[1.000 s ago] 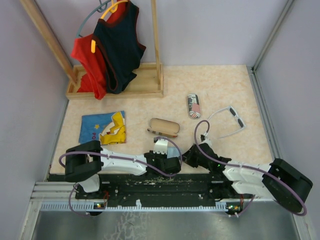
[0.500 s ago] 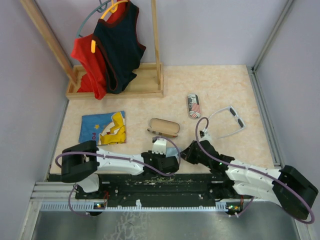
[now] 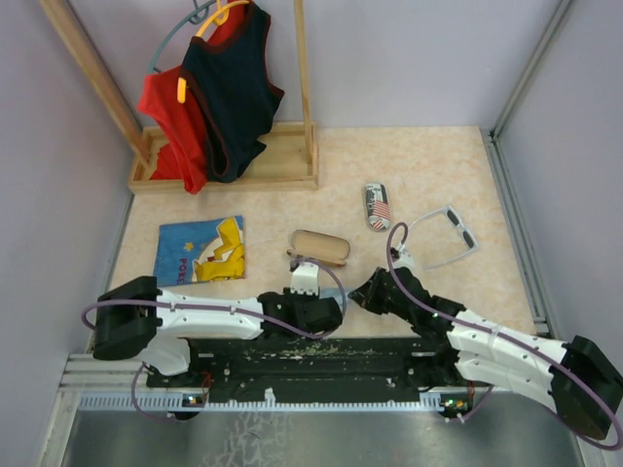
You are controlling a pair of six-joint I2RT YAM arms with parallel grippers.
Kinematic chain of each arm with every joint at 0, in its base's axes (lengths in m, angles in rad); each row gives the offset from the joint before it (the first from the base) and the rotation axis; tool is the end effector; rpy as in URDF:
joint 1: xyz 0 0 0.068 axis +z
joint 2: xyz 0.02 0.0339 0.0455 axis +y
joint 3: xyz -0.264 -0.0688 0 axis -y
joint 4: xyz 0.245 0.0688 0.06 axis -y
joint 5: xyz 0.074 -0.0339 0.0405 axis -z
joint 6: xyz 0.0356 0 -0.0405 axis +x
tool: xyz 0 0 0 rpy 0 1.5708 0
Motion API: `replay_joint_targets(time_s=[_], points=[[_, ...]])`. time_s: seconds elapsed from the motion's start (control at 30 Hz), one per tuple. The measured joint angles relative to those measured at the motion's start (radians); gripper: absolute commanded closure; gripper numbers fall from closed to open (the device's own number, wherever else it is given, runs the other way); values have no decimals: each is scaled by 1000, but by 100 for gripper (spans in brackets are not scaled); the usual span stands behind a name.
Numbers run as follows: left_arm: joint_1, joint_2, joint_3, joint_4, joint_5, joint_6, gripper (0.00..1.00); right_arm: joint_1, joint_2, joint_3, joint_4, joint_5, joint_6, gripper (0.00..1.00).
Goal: Organize the sunglasses
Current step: Fold the glasses cleaning cloth at the center of the board.
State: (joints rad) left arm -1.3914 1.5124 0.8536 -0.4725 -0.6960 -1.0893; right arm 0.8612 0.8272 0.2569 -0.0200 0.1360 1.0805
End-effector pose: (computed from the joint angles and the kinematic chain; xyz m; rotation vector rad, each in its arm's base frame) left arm 0.0721 -0.2696 0.1828 0.1648 2.3432 -0.2191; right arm 0.1149 0.1263 0.1652 0.3376 2.2963 0.9325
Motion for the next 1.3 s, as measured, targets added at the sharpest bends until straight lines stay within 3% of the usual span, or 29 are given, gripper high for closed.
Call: replay_joint_targets(time_s=[0.37,0.63,1.07,1.3], points=[[2,-103,2,-56,-13,10,99,15,-96,51,-125,-2,-26,100],[-74,-177,54,-152,-48,-14,99,155,-180,127,-242,78,-9,100],[-251,-154,165,-434,-130,-254,99,271,-257,185,-387,102,63,100],[-217,-155,44,-347,-141,-236,99,271,-179,161,-359,76,117,100]])
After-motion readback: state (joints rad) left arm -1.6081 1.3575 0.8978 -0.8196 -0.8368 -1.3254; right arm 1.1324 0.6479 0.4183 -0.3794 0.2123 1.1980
